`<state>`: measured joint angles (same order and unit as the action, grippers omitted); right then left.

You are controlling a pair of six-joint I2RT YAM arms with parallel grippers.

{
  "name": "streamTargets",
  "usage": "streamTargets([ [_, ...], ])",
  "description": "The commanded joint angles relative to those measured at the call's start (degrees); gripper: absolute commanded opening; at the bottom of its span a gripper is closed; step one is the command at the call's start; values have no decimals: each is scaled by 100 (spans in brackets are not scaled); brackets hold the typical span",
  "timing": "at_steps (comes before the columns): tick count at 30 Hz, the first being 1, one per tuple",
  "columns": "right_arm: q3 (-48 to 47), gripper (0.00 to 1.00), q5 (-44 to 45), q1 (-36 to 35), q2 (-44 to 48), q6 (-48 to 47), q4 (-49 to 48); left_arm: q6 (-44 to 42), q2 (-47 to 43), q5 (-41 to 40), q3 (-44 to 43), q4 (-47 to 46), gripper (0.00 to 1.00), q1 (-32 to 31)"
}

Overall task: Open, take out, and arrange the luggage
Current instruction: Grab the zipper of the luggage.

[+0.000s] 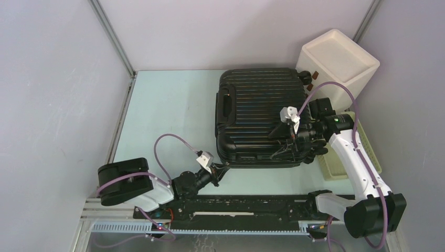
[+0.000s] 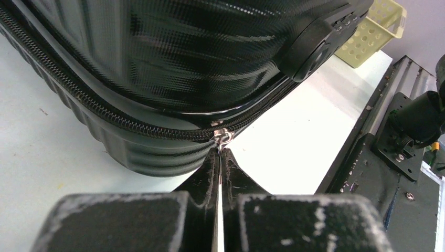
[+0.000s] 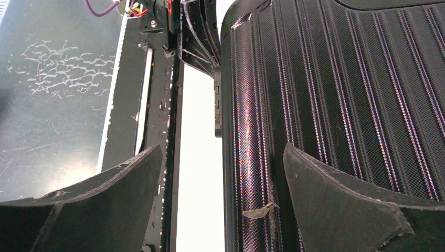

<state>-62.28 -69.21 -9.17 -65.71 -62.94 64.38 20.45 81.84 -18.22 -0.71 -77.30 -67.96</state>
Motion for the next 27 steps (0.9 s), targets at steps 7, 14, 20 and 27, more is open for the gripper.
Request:
streamTargets([
  [7,67,95,619,-70,-152,20,247,187,-638,-1160,396,712,0,2],
  [14,67,95,559,-44,-126,-3,267,175,-1180,-1295,170,1817,0,2],
  [20,69,95,510,-24,-93,-42,305,560,-2006,-1769,215,2969,0,-15],
  [27,67,95,439,-24,-91,-68,333,770,-2902,-2176,299,3922,0,-43],
])
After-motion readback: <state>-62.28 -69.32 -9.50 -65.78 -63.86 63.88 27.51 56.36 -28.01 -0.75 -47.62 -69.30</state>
